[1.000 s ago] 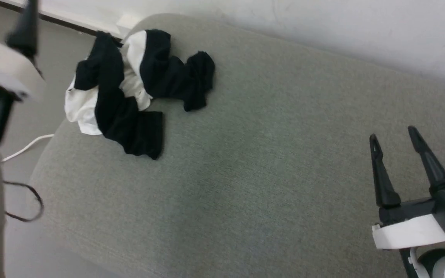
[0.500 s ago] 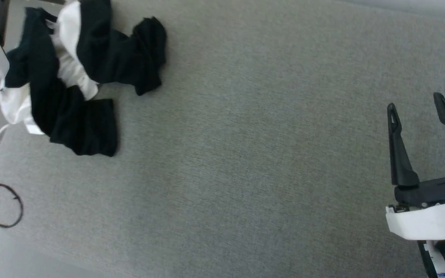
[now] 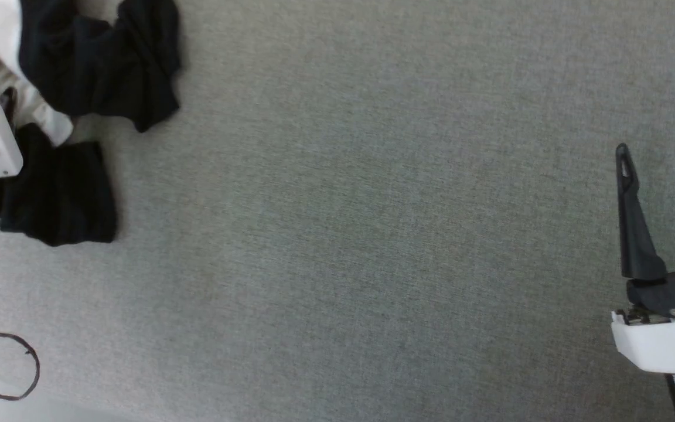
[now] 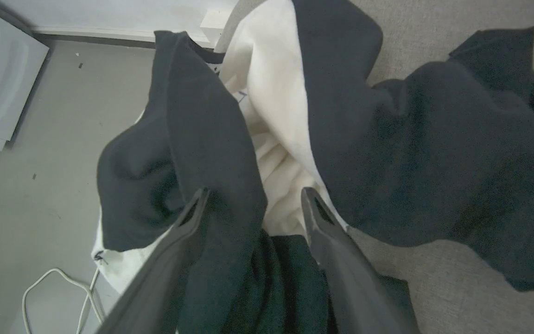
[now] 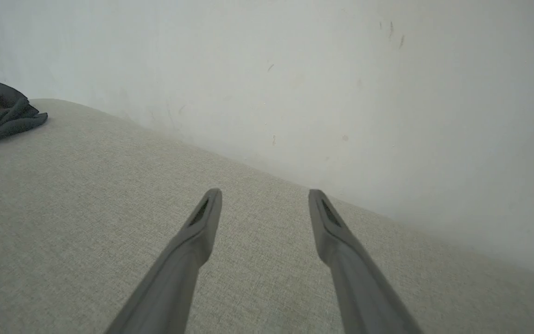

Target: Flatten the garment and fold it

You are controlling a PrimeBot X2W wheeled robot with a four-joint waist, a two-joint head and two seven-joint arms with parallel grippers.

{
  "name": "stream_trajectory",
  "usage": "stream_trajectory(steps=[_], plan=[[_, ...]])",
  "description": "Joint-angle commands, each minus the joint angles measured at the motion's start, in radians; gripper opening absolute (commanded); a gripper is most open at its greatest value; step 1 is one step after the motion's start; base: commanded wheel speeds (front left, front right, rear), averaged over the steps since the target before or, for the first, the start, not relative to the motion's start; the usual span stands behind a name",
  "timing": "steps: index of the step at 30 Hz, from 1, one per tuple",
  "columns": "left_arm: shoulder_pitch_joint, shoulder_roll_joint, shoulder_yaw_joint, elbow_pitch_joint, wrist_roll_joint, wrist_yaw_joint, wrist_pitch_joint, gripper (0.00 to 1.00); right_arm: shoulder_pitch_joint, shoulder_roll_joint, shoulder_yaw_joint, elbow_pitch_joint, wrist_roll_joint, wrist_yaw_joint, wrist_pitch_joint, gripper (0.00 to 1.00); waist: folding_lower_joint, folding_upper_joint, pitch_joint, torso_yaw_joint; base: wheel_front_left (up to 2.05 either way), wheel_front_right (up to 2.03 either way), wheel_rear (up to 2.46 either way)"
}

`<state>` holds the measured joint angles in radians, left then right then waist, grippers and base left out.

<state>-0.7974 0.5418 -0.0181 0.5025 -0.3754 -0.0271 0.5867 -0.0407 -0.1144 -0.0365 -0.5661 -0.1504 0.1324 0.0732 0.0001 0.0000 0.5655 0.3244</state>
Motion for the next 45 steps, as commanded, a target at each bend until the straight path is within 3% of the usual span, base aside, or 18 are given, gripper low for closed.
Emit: stream_trajectory(steps=[1,7,8,9,17,28,36,45], plan=[[0.014,0.001,-0.001,0.007,0.004,0.009,-0.008,1.0,-0.005,-0.006,-0.005,-0.01,-0.006,-0.002,0.005,1.0,-0.0001,0.0,0.025,-0.013,0.0,0.0,0.0],[0.025,-0.016,-0.009,0.049,0.007,0.03,-0.033,1.0,-0.003,-0.033,-0.02,-0.036,0.004,-0.002,0.027,1.0,-0.0001,0.0,0.042,-0.007,0.0,0.0,0.0],[0.027,-0.015,-0.012,0.054,0.01,0.029,-0.042,0.3,-0.003,-0.036,-0.021,-0.039,0.005,-0.002,0.03,1.0,-0.0001,0.0,0.042,-0.007,0.0,0.0,0.0],[0.029,-0.015,-0.013,0.062,0.01,0.027,-0.05,0.0,-0.003,-0.038,-0.02,-0.042,0.007,-0.002,0.033,1.0,-0.0001,0.0,0.042,-0.007,0.0,0.0,0.0],[0.025,-0.025,0.004,0.108,-0.005,0.034,-0.15,0.0,-0.011,-0.05,-0.017,-0.051,0.012,-0.002,0.045,1.0,-0.0001,0.0,0.027,0.002,0.0,0.0,0.0],[-0.087,0.024,0.036,0.047,-0.023,0.004,-0.284,0.0,-0.023,-0.01,-0.006,0.023,0.034,-0.002,-0.014,1.0,-0.0001,0.0,-0.104,-0.002,0.0,0.0,0.0],[-0.238,0.034,-0.012,-0.104,-0.01,-0.027,-0.256,0.0,-0.001,0.04,-0.014,0.097,0.052,-0.002,-0.083,1.0,-0.0001,0.0,-0.216,-0.004,0.0,0.0,0.0],[-0.465,-0.05,-0.092,-0.276,-0.01,-0.025,-0.194,0.0,0.033,0.063,-0.017,0.196,0.113,-0.002,-0.174,1.0,-0.0001,0.0,-0.372,-0.067,0.0,0.0,0.0]])
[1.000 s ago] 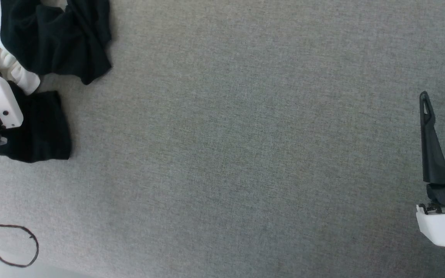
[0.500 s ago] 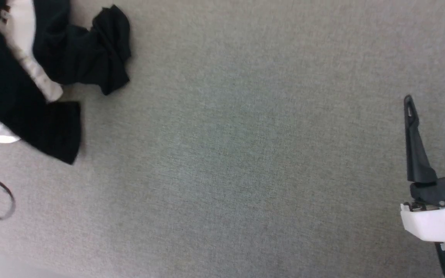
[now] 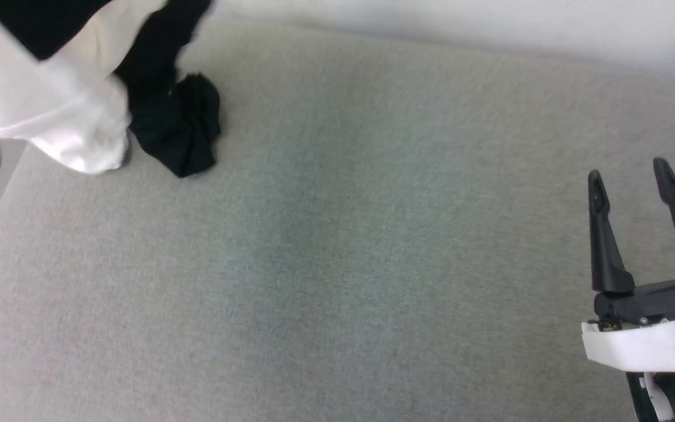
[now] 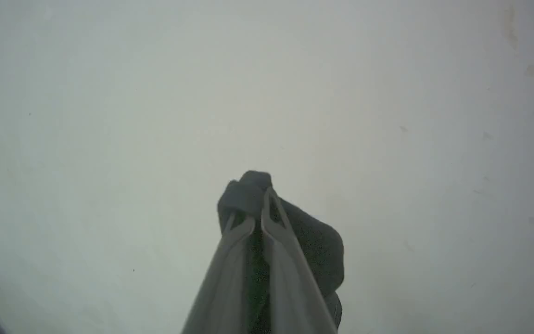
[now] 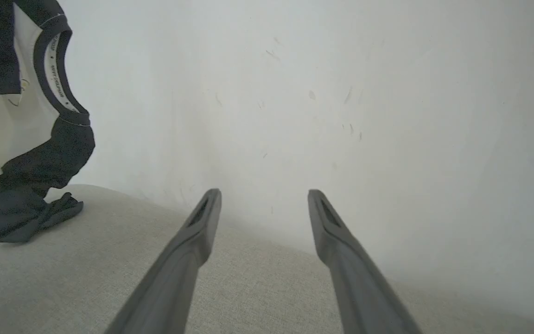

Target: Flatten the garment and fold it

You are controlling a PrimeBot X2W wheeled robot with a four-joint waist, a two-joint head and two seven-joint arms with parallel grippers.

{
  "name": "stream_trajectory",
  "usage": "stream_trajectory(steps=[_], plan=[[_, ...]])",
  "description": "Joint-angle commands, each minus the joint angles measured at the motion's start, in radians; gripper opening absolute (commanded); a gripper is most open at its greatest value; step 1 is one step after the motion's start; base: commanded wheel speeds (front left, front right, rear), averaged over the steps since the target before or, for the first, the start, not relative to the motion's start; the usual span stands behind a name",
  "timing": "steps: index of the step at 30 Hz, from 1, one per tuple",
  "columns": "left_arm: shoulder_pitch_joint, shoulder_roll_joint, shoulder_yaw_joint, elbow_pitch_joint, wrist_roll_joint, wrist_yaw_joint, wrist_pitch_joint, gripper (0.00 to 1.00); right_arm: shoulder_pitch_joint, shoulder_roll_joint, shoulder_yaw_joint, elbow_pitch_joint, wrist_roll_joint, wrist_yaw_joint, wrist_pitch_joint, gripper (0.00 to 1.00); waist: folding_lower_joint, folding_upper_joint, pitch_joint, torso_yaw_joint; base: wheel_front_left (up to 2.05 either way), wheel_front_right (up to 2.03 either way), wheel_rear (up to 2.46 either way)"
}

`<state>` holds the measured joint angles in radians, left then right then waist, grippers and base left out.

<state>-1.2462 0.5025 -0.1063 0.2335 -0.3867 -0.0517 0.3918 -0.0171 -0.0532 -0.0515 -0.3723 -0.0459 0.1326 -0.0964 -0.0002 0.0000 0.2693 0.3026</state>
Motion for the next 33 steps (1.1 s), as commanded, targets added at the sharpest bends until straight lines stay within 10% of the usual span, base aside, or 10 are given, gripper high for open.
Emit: stream_trajectory(steps=[1,18,33], plan=[[-0.042,-0.03,-0.018,-0.021,0.001,0.001,0.002,0.0,0.016,0.002,-0.008,0.013,0.023,-0.002,-0.013,1.0,0.0002,0.0,-0.092,-0.054,0.0,0.0,0.0],[-0.398,-0.395,-0.125,0.099,-0.095,0.059,-0.028,0.0,0.083,0.003,-0.016,0.132,0.131,-0.002,-0.098,1.0,0.0002,0.0,-0.261,-0.228,0.0,0.0,0.0],[-0.288,-0.452,-0.257,0.113,-0.301,0.122,-0.072,0.0,0.097,0.003,-0.064,0.116,0.126,-0.002,-0.096,1.0,0.0002,0.0,-0.238,-0.355,0.0,0.0,0.0]])
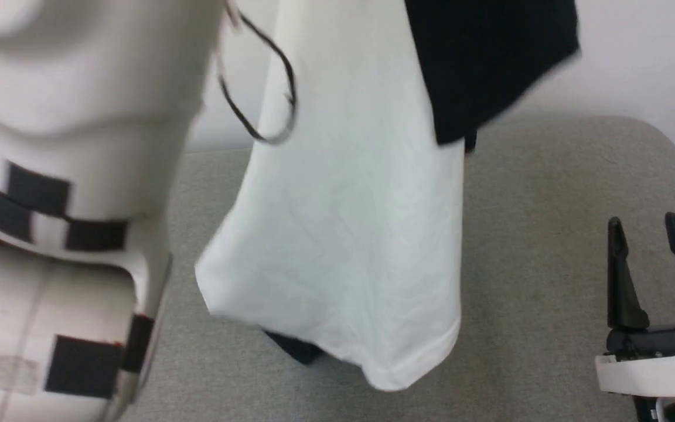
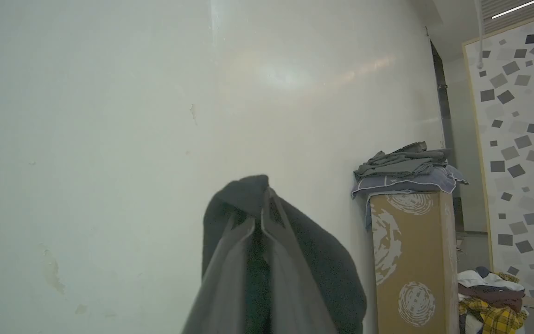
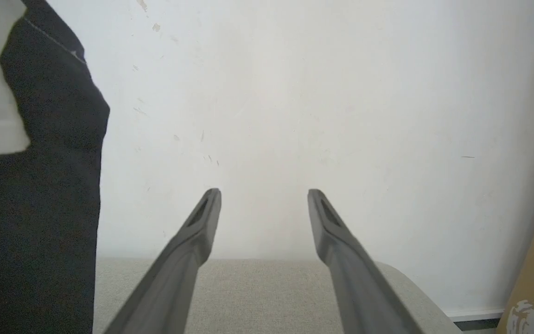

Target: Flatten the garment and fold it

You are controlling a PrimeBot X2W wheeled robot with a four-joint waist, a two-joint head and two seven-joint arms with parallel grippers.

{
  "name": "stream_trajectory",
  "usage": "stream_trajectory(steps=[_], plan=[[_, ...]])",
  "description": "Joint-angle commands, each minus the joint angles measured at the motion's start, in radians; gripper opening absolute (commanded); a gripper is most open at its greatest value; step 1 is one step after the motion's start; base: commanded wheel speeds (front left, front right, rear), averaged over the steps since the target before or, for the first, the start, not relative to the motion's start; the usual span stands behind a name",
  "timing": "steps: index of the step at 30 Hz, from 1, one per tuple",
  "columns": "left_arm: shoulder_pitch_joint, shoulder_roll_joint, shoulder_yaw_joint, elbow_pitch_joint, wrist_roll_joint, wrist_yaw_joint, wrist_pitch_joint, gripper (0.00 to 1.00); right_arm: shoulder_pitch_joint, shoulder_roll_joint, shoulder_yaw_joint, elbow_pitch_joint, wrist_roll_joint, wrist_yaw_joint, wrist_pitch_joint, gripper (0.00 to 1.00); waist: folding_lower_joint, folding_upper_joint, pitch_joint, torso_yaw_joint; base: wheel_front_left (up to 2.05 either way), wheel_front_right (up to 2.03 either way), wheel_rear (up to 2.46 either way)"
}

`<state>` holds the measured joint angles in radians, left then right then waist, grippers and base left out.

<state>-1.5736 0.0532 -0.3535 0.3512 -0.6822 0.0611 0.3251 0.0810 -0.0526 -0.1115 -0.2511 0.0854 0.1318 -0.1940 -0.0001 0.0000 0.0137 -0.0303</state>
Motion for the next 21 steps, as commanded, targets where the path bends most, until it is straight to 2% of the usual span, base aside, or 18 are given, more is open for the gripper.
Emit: stream_trajectory(steps=[1,6,13,17,21], plan=[[0.073,-0.003,-0.025,-0.017,-0.014,0.017,-0.01,0.0,-0.003,0.002,-0.008,-0.008,-0.006,-0.001,0.003,1.0,0.0001,0.0,0.023,-0.025,0.0,0.0,0.0],[0.276,-0.003,-0.099,-0.094,-0.053,0.06,-0.025,0.0,-0.006,0.002,-0.036,-0.028,-0.015,-0.001,0.011,1.0,0.0001,0.0,0.057,-0.032,0.0,0.0,0.0],[0.614,0.009,-0.243,-0.2,-0.034,0.096,-0.051,0.0,-0.025,0.002,-0.045,-0.033,-0.021,-0.001,0.016,1.0,0.0001,0.0,0.099,-0.02,0.0,0.0,0.0],[0.79,0.045,-0.322,-0.199,0.004,0.13,-0.058,0.0,-0.031,0.002,-0.037,-0.043,-0.024,-0.001,0.023,1.0,0.0001,0.0,0.12,-0.009,0.0,0.0,0.0],[0.928,0.091,-0.421,-0.158,0.034,0.136,-0.019,0.0,-0.033,0.002,-0.034,-0.055,-0.027,-0.001,0.031,1.0,0.0001,0.0,0.142,-0.002,0.0,0.0,0.0]])
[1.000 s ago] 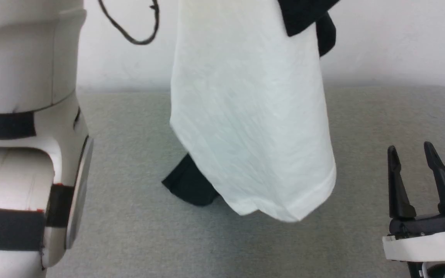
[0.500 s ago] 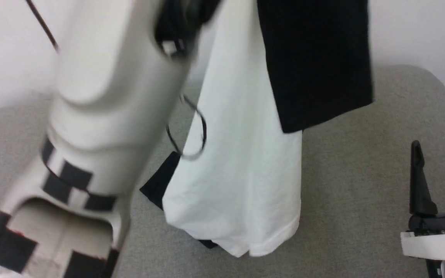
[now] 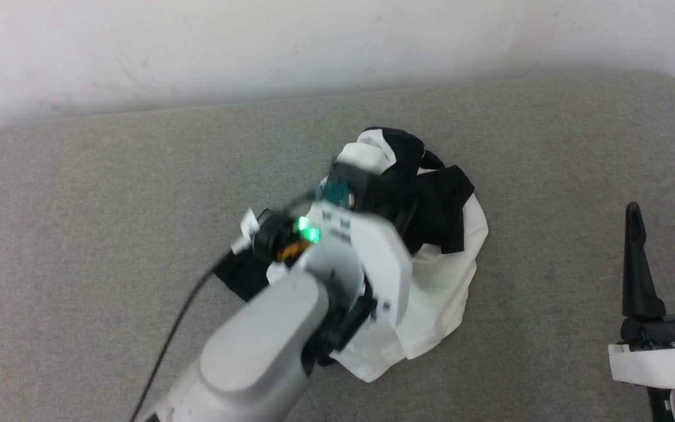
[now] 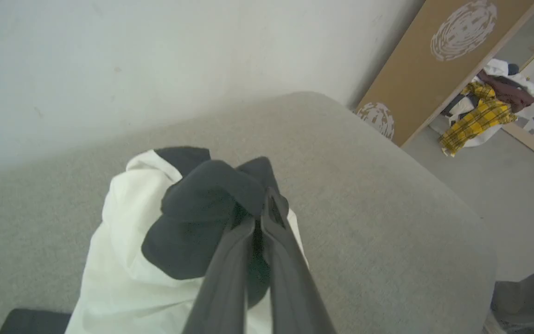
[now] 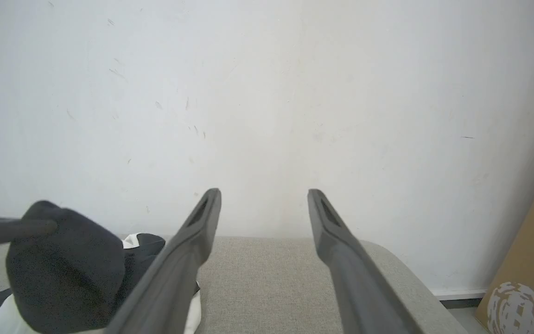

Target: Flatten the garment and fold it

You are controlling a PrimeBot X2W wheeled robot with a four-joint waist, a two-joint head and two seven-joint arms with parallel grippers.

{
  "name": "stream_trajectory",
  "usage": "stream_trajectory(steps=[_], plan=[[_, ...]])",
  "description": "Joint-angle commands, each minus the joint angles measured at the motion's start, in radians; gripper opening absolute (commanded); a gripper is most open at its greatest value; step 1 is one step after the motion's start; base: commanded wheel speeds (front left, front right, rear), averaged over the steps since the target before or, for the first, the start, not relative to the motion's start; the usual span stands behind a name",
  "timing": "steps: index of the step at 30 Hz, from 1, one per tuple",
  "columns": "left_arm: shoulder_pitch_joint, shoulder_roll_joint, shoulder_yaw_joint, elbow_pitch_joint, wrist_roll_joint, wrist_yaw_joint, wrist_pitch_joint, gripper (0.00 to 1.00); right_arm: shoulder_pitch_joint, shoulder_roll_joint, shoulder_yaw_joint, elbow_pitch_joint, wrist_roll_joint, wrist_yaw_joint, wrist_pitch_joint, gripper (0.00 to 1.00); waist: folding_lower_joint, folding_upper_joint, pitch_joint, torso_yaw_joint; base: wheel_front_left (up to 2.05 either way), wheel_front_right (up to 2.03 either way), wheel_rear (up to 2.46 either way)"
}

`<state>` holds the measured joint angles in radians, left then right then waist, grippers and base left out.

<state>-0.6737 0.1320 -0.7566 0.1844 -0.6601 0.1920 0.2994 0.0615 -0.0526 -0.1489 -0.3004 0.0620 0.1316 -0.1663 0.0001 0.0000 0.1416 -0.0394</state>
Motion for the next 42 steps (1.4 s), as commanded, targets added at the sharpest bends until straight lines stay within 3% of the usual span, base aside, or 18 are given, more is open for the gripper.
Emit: stream_trajectory(steps=[1,5,6,7,8,13,17,26,29,30,32,37,42], plan=[[0.052,0.023,-0.039,0.022,0.018,0.003,0.018,0.0,-0.015,0.002,0.004,-0.007,-0.004,-0.001,0.005,1.0,-0.0001,0.0,0.021,0.008,0.0,0.0,0.0],[0.113,0.045,-0.074,0.064,0.026,0.016,0.036,0.0,-0.024,0.002,0.008,-0.01,-0.005,-0.001,0.007,1.0,-0.0001,0.0,0.039,0.009,0.0,0.0,0.0],[0.118,0.046,-0.074,0.069,0.029,0.021,0.03,0.08,-0.026,0.002,0.008,-0.01,-0.005,-0.001,0.007,1.0,-0.0001,0.0,0.041,0.011,0.0,0.0,0.0],[0.12,0.048,-0.076,0.072,0.034,0.023,0.022,0.45,-0.027,0.002,0.007,-0.009,-0.005,-0.001,0.008,1.0,-0.0001,0.0,0.041,0.014,0.0,0.0,0.0],[0.12,0.048,-0.074,0.071,0.037,0.025,0.011,1.0,-0.026,0.002,0.005,-0.007,-0.005,-0.001,0.008,1.0,-0.0001,0.0,0.04,0.018,0.0,0.0,0.0],[0.1,0.059,-0.017,0.023,0.047,0.053,-0.078,1.0,-0.02,0.002,-0.002,0.0,-0.006,-0.001,0.013,1.0,-0.0001,0.0,0.014,0.037,0.0,0.0,0.0],[0.113,0.106,0.056,-0.094,0.046,0.088,-0.146,1.0,-0.011,0.002,-0.003,0.002,-0.002,-0.001,0.018,1.0,-0.0001,0.0,-0.019,0.043,0.0,0.0,0.0],[0.367,0.335,0.251,-0.414,0.147,0.25,-0.4,1.0,0.031,0.002,-0.007,-0.002,0.007,-0.001,0.026,1.0,-0.0001,0.0,-0.058,0.035,0.0,0.0,0.0],[0.499,0.411,0.294,-0.473,0.188,0.288,-0.487,1.0,0.051,0.002,-0.013,-0.005,0.011,-0.001,0.03,1.0,-0.0001,0.0,-0.059,0.031,0.0,0.0,0.0],[0.499,0.411,0.294,-0.473,0.188,0.288,-0.487,1.0,0.051,0.002,-0.013,-0.005,0.011,-0.001,0.03,1.0,-0.0001,0.0,-0.059,0.031,0.0,0.0,0.0],[0.635,0.474,0.327,-0.5,0.238,0.334,-0.533,1.0,0.07,0.002,-0.015,-0.007,0.015,-0.001,0.034,1.0,-0.0001,0.0,-0.058,0.03,0.0,0.0,0.0],[0.817,0.482,0.344,-0.533,0.276,0.396,-0.555,1.0,0.103,0.002,-0.017,-0.007,0.021,-0.001,0.043,1.0,-0.0001,0.0,-0.053,0.039,0.0,0.0,0.0],[0.862,0.427,0.337,-0.526,0.276,0.376,-0.56,1.0,0.125,0.002,-0.006,0.019,0.034,-0.001,0.047,1.0,-0.0001,0.0,-0.042,0.057,0.0,0.0,0.0]])
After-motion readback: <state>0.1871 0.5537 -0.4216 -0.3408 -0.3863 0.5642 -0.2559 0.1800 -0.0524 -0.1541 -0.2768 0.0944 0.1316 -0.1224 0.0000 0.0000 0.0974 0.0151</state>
